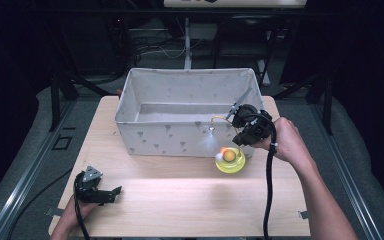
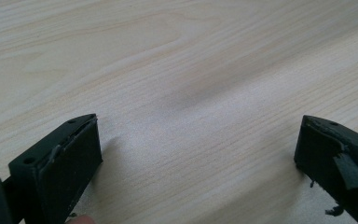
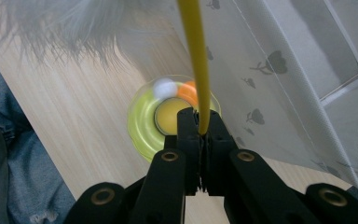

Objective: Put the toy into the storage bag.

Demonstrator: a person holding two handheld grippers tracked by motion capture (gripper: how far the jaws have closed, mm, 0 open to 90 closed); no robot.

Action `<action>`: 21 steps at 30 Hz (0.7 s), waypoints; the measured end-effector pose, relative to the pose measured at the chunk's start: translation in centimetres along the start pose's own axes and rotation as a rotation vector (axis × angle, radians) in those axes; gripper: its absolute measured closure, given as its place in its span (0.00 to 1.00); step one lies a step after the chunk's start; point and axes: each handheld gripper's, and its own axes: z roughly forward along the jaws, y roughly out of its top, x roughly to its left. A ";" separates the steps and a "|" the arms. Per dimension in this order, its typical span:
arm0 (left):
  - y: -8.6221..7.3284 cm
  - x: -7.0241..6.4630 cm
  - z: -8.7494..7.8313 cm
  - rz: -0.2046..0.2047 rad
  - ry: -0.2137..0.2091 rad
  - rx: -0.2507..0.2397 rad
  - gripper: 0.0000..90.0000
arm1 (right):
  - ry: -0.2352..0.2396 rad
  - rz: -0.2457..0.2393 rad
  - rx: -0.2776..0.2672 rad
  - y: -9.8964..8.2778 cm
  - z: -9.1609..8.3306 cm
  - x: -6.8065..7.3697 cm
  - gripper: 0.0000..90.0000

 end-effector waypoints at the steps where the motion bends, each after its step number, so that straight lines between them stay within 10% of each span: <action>1: 0.0 0.0 0.0 -0.001 0.000 0.001 0.01 | 0.002 0.000 -0.002 0.0 -0.2 0.0 0.98; 21: 0.0 0.0 0.0 0.000 -0.001 0.001 0.00 | -0.006 0.020 -0.065 1.5 -4.2 -0.6 0.98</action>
